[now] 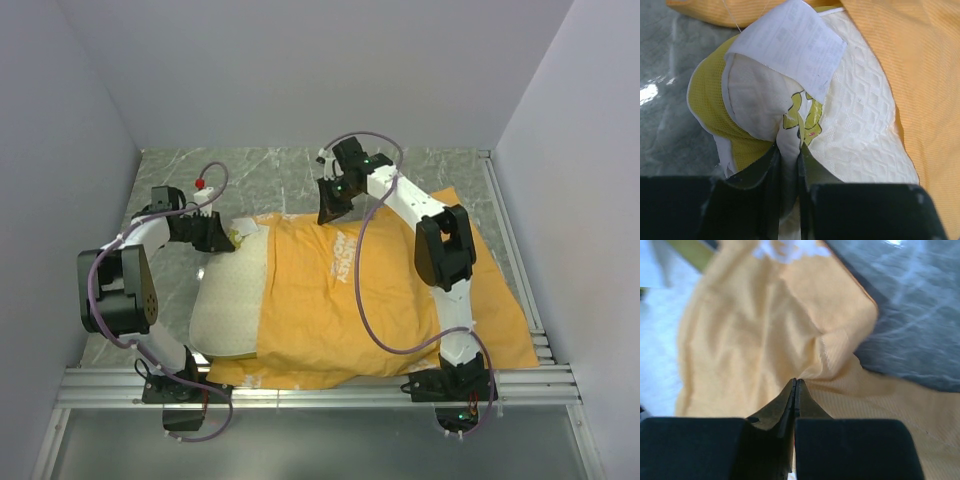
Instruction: Put the pillow into the pillowcase
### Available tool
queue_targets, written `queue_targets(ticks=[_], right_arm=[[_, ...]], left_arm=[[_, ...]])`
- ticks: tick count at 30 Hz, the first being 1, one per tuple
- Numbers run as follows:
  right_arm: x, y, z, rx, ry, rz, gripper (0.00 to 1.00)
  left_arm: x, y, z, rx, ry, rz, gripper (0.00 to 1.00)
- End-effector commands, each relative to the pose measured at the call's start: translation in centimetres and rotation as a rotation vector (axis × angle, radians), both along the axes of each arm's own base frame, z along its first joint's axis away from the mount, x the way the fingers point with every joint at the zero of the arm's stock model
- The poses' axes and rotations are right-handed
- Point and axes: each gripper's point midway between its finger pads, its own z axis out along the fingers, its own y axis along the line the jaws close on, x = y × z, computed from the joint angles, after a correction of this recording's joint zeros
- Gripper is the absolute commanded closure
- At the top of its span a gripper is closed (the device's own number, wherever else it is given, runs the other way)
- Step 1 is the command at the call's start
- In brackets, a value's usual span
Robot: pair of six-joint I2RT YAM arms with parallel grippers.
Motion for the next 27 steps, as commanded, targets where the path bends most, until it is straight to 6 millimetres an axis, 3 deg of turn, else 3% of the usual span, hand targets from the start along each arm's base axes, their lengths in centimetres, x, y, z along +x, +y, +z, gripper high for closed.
queue_targets(ticks=[1,4,8,11,14,16,18,19,20,22,24,25,26,27], right_arm=[[-2.1,5.7,9.6,0.259,-0.128,0.11,1.0],[-4.1,8.7,12.6,0.362,-0.129,0.182,1.0],[-10.0,14.2,15.3,0.476,-0.089,0.351,1.0],[-9.9,15.7,16.7,0.498,-0.137,0.363,1.0],[-6.8,15.0,16.6,0.469,-0.203,0.303,1.0],[-2.9,13.2,15.8,0.438,-0.258,0.221,1.0],[1.2,10.9,15.0,0.396,-0.313,0.134,1.0],[3.3,9.9,13.2,0.332,-0.35,0.101,1.0],[4.7,9.1,13.3,0.308,-0.387,0.084,1.0],[6.7,7.4,11.8,0.258,-0.396,0.055,1.0],[7.1,7.0,11.4,0.245,-0.398,0.052,0.96],[6.7,7.3,11.4,0.246,-0.393,0.062,0.87],[6.1,7.4,11.3,0.243,-0.376,0.071,0.56],[5.5,7.5,11.4,0.235,-0.37,0.078,0.42]], left_arm=[[-1.1,-3.8,1.5,-0.112,0.011,-0.101,0.97],[-1.1,-5.9,3.5,-0.181,-0.017,-0.16,1.0],[-1.5,-8.9,6.4,-0.293,-0.042,-0.238,0.99],[-1.5,-9.3,7.3,-0.336,-0.038,-0.217,0.99],[-1.9,-8.9,6.8,-0.323,-0.032,-0.207,1.0],[-2.4,-8.5,6.1,-0.334,0.001,-0.174,1.0],[-1.5,-6.4,5.3,-0.347,0.018,-0.074,0.99],[-1.3,-5.9,5.1,-0.368,0.049,-0.022,0.99],[-1.0,-5.3,4.8,-0.375,0.059,0.017,1.0],[-0.1,-3.8,4.2,-0.394,0.062,0.123,0.99],[-0.2,-2.9,3.6,-0.398,0.062,0.203,0.99],[0.5,-2.7,4.2,-0.416,0.03,0.228,1.0],[0.5,-2.7,4.3,-0.423,0.02,0.242,0.99],[0.1,-2.6,3.9,-0.418,0.022,0.274,1.0]])
